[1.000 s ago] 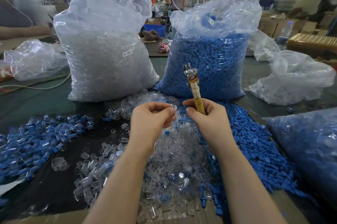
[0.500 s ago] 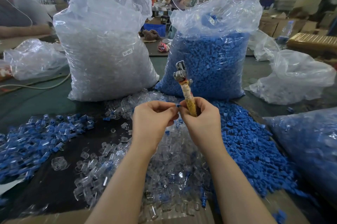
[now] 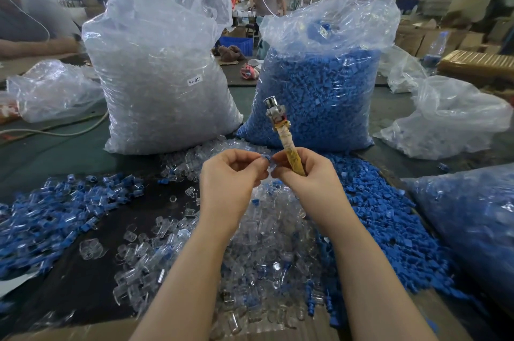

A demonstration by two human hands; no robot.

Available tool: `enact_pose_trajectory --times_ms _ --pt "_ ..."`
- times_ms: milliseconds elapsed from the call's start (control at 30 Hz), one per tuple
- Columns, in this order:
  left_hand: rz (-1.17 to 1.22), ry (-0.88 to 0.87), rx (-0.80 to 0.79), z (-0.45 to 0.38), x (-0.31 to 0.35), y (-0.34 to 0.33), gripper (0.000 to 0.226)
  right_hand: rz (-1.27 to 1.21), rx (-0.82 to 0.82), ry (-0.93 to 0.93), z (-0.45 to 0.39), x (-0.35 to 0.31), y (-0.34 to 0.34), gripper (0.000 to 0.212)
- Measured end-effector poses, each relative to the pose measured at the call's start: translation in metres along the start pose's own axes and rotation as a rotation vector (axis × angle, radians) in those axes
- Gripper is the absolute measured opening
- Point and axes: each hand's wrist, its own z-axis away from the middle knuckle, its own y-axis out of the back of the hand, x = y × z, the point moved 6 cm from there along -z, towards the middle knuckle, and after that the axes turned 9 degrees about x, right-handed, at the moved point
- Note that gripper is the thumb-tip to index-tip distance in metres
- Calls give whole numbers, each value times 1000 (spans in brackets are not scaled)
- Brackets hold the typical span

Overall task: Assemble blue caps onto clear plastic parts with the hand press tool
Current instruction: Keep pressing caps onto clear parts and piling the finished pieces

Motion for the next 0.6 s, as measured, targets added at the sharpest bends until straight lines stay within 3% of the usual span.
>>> enact_pose_trajectory --times_ms 167,267,367,600 --pt "167 52 -12 -3 3 5 7 109 -198 -72 0 13 8 14" --pt "205 50 -14 -4 4 7 6 177 -284 -99 3 17 6 25" --pt "229 37 -1 -5 6 9 8 229 -337 -79 4 18 3 38" --pt "266 9 0 -7 9 13 11 233 -417 -89 5 18 2 40"
